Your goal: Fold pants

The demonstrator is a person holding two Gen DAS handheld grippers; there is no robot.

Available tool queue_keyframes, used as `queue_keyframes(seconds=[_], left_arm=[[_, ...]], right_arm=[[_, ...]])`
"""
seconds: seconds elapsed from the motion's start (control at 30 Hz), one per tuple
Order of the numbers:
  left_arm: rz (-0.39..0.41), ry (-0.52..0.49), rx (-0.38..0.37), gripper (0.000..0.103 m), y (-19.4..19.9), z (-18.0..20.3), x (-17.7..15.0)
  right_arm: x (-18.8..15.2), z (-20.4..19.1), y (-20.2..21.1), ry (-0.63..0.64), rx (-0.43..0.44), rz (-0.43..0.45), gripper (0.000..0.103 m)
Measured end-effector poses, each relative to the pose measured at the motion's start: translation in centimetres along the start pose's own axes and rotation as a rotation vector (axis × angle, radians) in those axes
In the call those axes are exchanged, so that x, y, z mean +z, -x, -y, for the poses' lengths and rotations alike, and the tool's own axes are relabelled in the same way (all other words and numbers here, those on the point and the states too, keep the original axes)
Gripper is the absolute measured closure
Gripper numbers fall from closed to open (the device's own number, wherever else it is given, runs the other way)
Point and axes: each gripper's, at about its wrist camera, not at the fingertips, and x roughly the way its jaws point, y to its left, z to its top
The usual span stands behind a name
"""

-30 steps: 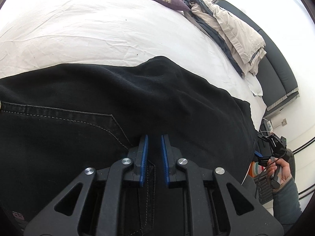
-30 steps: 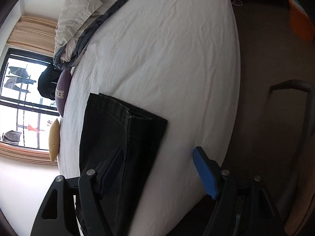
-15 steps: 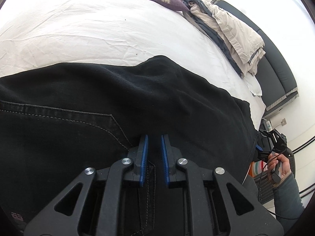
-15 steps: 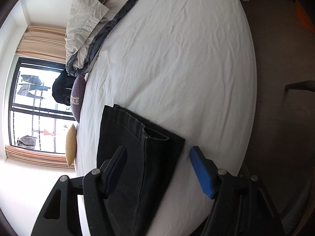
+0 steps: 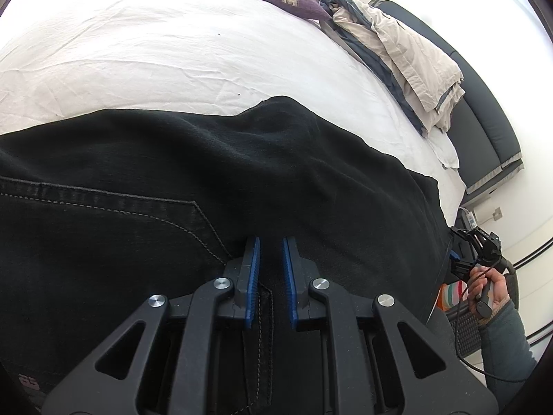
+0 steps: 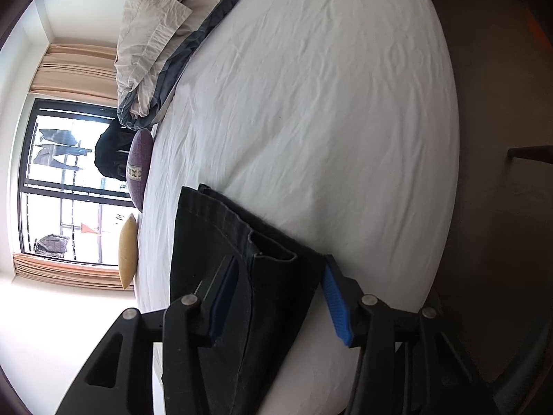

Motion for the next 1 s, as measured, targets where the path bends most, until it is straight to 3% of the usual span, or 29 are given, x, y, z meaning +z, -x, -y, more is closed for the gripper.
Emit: queue_keyframes(seconds=[0.17,0.37,0.67,1.0], left_arm=[[0.000,-0.001,0.000,0.090,-0.1,0.0,0.0],[0.002,0.000,-0.006,0.090,-0.2,-0.1,0.0],[0.002,0.004,-0.011,0.090,-0.4,-0.1,0.1],[-0.001,0.024,-0.028,0.090,-0.7,-0.5,0.3]], right_arm=[[0.0,-0.1,-0.1,0.004,0.017,-0.001,0.061],[0.0,0.2,-0.2,0.006,0.031,-0.004,0.065],[-0.1,-0.2,-0.1,0.062,0.009,0.008,0.082],[-2.4,-6.0,1.3,0.315,-0.075,0.076,0.087]])
